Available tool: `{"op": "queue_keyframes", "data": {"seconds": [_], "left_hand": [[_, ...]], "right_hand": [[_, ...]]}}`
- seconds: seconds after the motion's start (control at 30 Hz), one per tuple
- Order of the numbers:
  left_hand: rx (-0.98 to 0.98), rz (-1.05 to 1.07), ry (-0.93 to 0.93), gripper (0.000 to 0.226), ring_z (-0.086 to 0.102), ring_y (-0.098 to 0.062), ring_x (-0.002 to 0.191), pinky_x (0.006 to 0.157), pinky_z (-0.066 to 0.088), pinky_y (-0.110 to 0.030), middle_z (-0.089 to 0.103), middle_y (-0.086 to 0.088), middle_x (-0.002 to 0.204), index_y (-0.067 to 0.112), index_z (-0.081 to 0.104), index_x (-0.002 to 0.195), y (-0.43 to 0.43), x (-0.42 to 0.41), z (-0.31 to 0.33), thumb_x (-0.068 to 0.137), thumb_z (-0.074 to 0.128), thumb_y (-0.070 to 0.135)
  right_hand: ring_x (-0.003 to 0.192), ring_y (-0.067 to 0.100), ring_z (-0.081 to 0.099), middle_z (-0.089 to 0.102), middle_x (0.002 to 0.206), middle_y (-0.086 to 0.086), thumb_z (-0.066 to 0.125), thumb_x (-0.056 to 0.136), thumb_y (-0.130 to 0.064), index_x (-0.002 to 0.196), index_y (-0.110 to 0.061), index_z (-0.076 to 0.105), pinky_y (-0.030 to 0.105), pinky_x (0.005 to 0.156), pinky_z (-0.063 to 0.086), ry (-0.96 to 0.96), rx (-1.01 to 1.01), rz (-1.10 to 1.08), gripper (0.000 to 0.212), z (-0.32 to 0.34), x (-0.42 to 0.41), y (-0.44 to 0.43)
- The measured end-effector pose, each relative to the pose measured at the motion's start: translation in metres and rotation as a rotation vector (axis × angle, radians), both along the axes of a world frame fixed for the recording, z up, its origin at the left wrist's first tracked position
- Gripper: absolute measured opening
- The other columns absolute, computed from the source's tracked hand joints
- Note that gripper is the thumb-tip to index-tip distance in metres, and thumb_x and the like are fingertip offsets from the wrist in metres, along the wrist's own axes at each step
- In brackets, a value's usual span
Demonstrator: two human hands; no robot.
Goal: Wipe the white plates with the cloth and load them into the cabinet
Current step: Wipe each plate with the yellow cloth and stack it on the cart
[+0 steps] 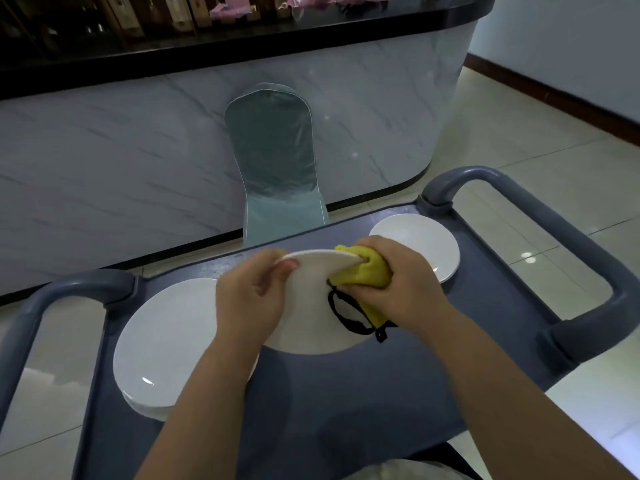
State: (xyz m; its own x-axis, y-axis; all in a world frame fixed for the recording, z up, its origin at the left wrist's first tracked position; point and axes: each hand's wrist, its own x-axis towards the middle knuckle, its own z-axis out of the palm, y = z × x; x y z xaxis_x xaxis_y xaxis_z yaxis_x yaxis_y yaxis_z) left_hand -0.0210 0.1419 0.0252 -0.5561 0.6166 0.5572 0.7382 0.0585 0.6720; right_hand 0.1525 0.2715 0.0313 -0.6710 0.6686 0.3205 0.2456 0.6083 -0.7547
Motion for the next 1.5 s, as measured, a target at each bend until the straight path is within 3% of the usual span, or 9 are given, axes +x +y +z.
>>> {"op": "queue_keyframes", "data": {"seconds": [0.1,0.27,0.4,0.53,0.8,0.97,1.17,1.37,1.5], "left_hand": [[0.015,-0.018,0.089,0.014,0.058,-0.004,0.069,0.063,0.04,-0.011,0.068,0.015,0.079,0.032,0.07,0.088,0.002,0.002,0.006,0.089,0.057,0.037],[0.199,0.154,-0.53,0.023,0.055,0.003,0.066,0.059,0.041,-0.007,0.065,0.019,0.07,0.038,0.07,0.076,-0.003,0.004,-0.001,0.095,0.061,0.029],[0.032,0.021,-0.194,0.013,0.058,0.003,0.069,0.061,0.039,-0.007,0.065,0.02,0.074,0.038,0.068,0.08,0.003,0.007,0.001,0.091,0.061,0.034],[-0.003,-0.071,0.288,0.025,0.057,-0.007,0.063,0.057,0.042,-0.021,0.067,0.011,0.069,0.026,0.074,0.085,0.015,0.019,0.009,0.09,0.056,0.042],[0.275,0.298,-0.755,0.026,0.053,0.001,0.067,0.063,0.044,-0.016,0.062,0.018,0.07,0.031,0.064,0.078,0.023,0.016,-0.013,0.099,0.051,0.039],[-0.049,0.151,-1.116,0.031,0.064,-0.01,0.09,0.081,0.05,-0.028,0.071,0.009,0.095,0.023,0.067,0.095,0.017,0.019,-0.041,0.101,0.043,0.042],[-0.039,-0.249,-1.947,0.071,0.067,-0.039,0.104,0.077,0.059,-0.048,0.065,-0.027,0.118,-0.001,0.059,0.119,0.003,0.003,-0.007,0.078,0.062,0.057],[0.108,-0.101,-1.973,0.026,0.072,-0.03,0.08,0.063,0.061,-0.041,0.071,-0.021,0.093,-0.007,0.058,0.111,0.018,0.008,0.012,0.087,0.06,0.003],[0.251,-0.221,-1.944,0.03,0.074,-0.028,0.086,0.06,0.061,-0.039,0.073,-0.02,0.102,-0.005,0.059,0.111,0.018,0.016,0.007,0.081,0.058,0.0]], "right_hand": [[0.091,0.007,0.061,0.066,0.096,-0.017,0.082,0.068,-0.044,0.106,-0.028,0.063,0.022,0.081,0.049,0.12,-0.028,0.034,0.045,-0.002,0.001,0.0],[0.093,0.016,0.066,0.071,0.094,-0.008,0.086,0.061,-0.033,0.099,-0.025,0.065,0.037,0.082,0.056,0.222,-0.604,-0.097,0.043,-0.023,0.015,0.001],[0.09,-0.002,0.06,0.065,0.094,-0.023,0.086,0.061,-0.05,0.098,-0.038,0.061,0.009,0.072,0.047,0.061,-0.249,-0.03,0.046,-0.002,0.017,0.013],[0.087,0.006,0.061,0.065,0.093,-0.019,0.077,0.068,-0.053,0.103,-0.035,0.063,0.023,0.076,0.049,-0.003,0.098,0.101,0.043,0.015,0.004,0.012],[0.086,0.008,0.067,0.071,0.092,-0.012,0.088,0.061,-0.041,0.091,-0.034,0.067,0.027,0.071,0.056,0.35,-0.566,-0.215,0.037,-0.013,0.011,0.008],[0.081,0.001,0.06,0.067,0.086,-0.017,0.083,0.072,-0.038,0.09,-0.031,0.064,0.01,0.066,0.046,0.209,-0.056,-0.233,0.027,0.003,0.019,0.023],[0.066,0.03,0.058,0.066,0.079,0.008,0.076,0.082,-0.03,0.099,-0.003,0.072,0.043,0.06,0.048,0.103,0.691,-0.099,0.032,-0.008,0.011,0.019],[0.086,0.028,0.061,0.069,0.094,0.005,0.07,0.089,-0.034,0.109,-0.014,0.065,0.044,0.08,0.048,0.162,0.816,-0.033,0.029,-0.021,0.003,0.012],[0.127,0.036,0.036,0.046,0.136,0.007,0.063,0.087,-0.043,0.127,-0.029,0.053,0.046,0.111,0.027,0.051,0.519,-0.002,0.043,-0.026,0.015,0.017]]}}
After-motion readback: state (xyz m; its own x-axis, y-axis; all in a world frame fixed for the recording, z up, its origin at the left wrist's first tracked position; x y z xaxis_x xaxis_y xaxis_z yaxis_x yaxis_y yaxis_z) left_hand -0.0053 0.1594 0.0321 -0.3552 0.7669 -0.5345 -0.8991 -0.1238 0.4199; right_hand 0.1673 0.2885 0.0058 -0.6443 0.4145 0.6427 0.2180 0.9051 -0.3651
